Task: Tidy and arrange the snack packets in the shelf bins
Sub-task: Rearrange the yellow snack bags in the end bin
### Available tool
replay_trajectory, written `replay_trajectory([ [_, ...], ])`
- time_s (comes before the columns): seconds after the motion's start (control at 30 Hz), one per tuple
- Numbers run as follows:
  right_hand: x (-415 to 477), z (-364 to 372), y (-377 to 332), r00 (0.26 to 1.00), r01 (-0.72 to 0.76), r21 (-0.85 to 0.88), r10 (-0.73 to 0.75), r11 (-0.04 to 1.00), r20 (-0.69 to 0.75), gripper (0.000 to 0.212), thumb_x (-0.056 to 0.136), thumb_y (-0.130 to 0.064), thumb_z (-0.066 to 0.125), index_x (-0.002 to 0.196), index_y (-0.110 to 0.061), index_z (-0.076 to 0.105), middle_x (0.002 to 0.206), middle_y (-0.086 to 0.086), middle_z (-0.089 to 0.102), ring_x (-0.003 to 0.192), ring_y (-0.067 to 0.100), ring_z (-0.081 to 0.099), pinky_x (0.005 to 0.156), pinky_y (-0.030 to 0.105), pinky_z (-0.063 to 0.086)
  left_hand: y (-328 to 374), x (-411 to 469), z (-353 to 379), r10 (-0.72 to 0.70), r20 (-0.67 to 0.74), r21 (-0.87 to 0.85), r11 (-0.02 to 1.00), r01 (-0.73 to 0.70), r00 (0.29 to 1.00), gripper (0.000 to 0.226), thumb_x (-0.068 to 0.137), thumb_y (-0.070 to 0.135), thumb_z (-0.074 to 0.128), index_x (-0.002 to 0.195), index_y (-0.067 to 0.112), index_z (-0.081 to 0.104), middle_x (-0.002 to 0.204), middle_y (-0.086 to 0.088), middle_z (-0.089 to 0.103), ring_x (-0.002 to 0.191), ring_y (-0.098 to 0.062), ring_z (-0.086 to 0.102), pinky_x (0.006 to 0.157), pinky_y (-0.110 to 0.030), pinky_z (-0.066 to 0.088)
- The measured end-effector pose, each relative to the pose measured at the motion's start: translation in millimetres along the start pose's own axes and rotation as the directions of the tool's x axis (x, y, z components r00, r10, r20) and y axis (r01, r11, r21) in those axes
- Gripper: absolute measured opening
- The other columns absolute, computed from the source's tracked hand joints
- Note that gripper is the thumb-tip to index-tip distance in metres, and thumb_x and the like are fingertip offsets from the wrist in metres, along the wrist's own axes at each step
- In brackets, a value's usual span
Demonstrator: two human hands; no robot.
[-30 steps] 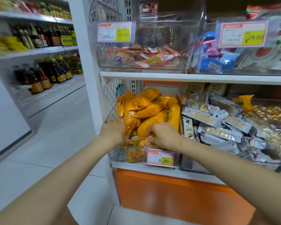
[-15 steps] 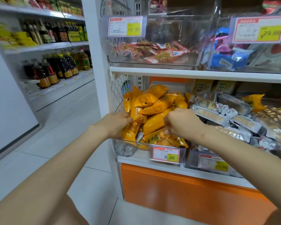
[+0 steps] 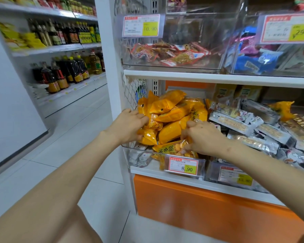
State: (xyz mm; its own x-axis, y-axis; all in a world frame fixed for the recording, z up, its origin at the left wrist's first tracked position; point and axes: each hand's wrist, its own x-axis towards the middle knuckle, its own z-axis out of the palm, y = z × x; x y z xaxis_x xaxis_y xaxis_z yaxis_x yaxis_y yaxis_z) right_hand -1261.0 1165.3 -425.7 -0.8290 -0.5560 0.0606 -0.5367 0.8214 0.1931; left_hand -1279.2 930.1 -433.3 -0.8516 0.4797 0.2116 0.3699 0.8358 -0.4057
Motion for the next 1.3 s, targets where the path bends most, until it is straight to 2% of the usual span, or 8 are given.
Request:
replay_trajectory([
  [0.13,-0.6,-0.5,0.2,1.000,0.001,0.019,0.000,1.000,-0.008,0.052,0.079,-0.058,0.061,0.122,-0.027,0.058,0.115,0.000,0.052,0.110,0.022,0.050,0.084,0.031,0.035,9.6,-0.2,-1.3,-0.039,-0.131,0.010,0.999,0.041,0.991,0.042,0.052,0.028,0.086,0.080,0.009,0.059,0.073,-0.006,0.062,0.057,-0.026,0.062,0.045,-0.026,0.041],
  [0.27,-1.2,-0.4,1.6,0.999,0.010,0.033,-0.009,0.999,-0.038,0.049,0.081,-0.057,0.060,0.120,-0.027,0.059,0.113,0.000,0.054,0.110,0.022,0.050,0.086,0.031,0.035,24.2,8.8,5.1,-0.258,-0.061,-0.173,0.954,0.245,0.964,0.029,0.092,0.025,0.052,0.115,0.008,0.046,0.113,-0.010,0.054,0.097,-0.033,0.058,0.070,-0.040,0.045],
  [0.37,-1.5,-0.1,1.1,0.999,0.015,0.026,-0.014,1.000,-0.042,0.049,0.082,-0.057,0.059,0.121,-0.028,0.058,0.114,-0.001,0.054,0.110,0.021,0.050,0.085,0.030,0.035,27.4,12.8,8.1,-0.375,-0.085,-0.506,0.815,0.284,0.923,0.023,0.086,0.020,0.063,0.103,0.008,0.052,0.110,-0.011,0.059,0.099,-0.030,0.056,0.075,-0.038,0.044],
  [0.47,-2.0,0.7,2.0,0.999,0.019,0.038,-0.017,0.999,-0.050,0.048,0.082,-0.057,0.059,0.120,-0.028,0.058,0.113,-0.001,0.053,0.110,0.021,0.050,0.082,0.029,0.034,18.7,13.4,1.9,-0.366,0.073,-0.702,0.642,0.309,0.928,0.037,0.072,0.025,0.079,0.098,0.010,0.059,0.108,-0.007,0.061,0.098,-0.022,0.055,0.076,-0.030,0.040],
  [0.6,-3.0,1.9,3.4,0.998,0.025,0.029,-0.024,0.999,-0.050,0.048,0.083,-0.058,0.057,0.120,-0.028,0.058,0.115,-0.002,0.053,0.111,0.020,0.050,0.084,0.029,0.035,9.0,7.2,6.8,-0.195,0.146,-0.633,0.735,0.243,0.970,0.060,0.062,0.024,0.085,0.112,0.013,0.055,0.117,-0.006,0.053,0.097,-0.018,0.050,0.073,-0.027,0.037],
  [0.77,-4.5,2.4,4.3,0.998,0.037,0.024,-0.036,0.999,-0.051,0.048,0.084,-0.058,0.055,0.121,-0.029,0.057,0.115,-0.002,0.052,0.111,0.020,0.050,0.083,0.027,0.035,9.6,12.0,12.3,-0.167,-0.050,-0.282,0.948,0.146,0.985,0.046,0.079,0.039,0.069,0.117,0.019,0.050,0.119,0.001,0.054,0.102,-0.022,0.056,0.073,-0.035,0.044],
  [1.1,6.1,-2.1,5.9,0.973,0.203,-0.050,-0.207,0.978,-0.098,0.043,0.083,-0.056,0.057,0.118,-0.031,0.060,0.113,-0.005,0.050,0.108,0.013,0.043,0.083,0.024,0.031,-4.0,42.3,-2.7,-0.163,-0.130,-0.338,0.935,0.110,0.978,0.045,0.079,0.034,0.070,0.116,0.016,0.053,0.117,-0.002,0.054,0.104,-0.021,0.053,0.070,-0.026,0.031],
  [1.3,47.6,-6.4,-28.8,0.875,0.471,0.293,-0.482,0.832,-0.038,0.041,0.087,-0.027,0.065,0.127,-0.024,0.057,0.127,-0.005,0.053,0.118,0.012,0.047,0.098,0.028,0.039,-11.0,44.9,-1.6,-0.158,-0.110,-0.367,0.924,0.107,0.981,0.045,0.076,0.039,0.071,0.112,0.018,0.054,0.115,0.001,0.057,0.104,-0.020,0.054,0.069,-0.026,0.033],
])
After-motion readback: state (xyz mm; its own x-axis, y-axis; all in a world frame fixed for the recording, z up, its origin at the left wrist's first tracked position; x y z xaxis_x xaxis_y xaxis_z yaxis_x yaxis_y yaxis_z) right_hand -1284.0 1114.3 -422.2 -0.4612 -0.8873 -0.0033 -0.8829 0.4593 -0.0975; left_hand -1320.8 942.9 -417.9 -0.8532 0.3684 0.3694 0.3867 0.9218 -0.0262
